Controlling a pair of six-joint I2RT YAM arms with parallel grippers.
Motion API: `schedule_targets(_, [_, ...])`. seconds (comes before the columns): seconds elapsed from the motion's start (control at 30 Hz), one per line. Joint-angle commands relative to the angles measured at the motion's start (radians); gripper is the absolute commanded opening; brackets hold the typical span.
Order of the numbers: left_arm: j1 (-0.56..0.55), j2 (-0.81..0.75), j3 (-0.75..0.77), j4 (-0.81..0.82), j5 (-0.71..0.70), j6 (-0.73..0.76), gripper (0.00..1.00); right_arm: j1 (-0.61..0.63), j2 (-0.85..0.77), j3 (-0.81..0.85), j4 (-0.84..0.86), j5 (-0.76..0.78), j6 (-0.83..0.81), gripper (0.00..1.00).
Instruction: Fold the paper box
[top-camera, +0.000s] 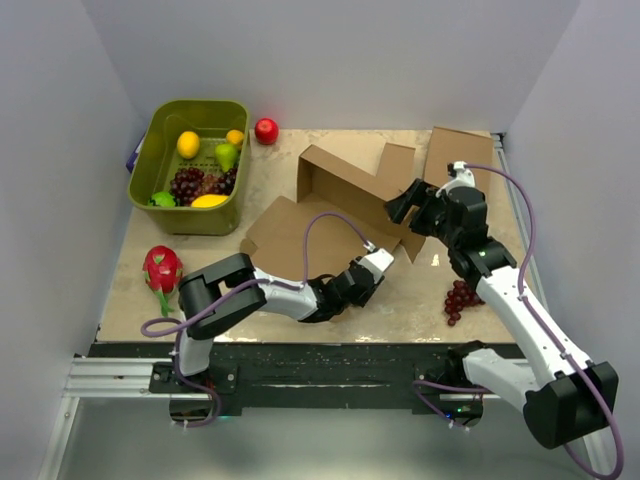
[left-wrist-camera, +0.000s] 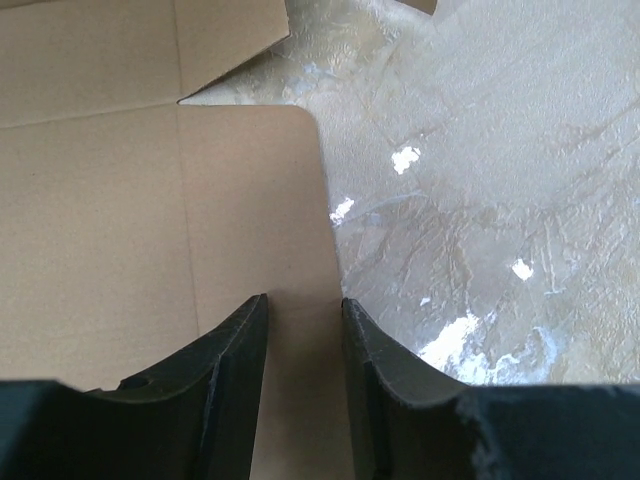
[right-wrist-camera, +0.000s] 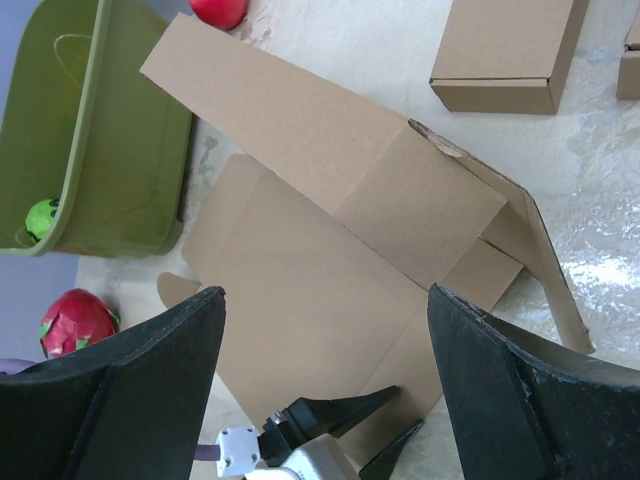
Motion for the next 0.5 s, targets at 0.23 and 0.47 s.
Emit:
schedule_targets(0.23, [0.003, 0.028, -0.070, 0.086, 0.087, -0.035, 0.35, -0.050, 0.071, 0.020, 0.141, -0.100, 0.102, 0.85])
schedule_targets(0.47, [0.002, 0.022, -0.119, 0.182, 0.183, -0.093, 0.33, -0.065, 0.152, -0.009, 0.216, -0.062, 0.129, 0.84])
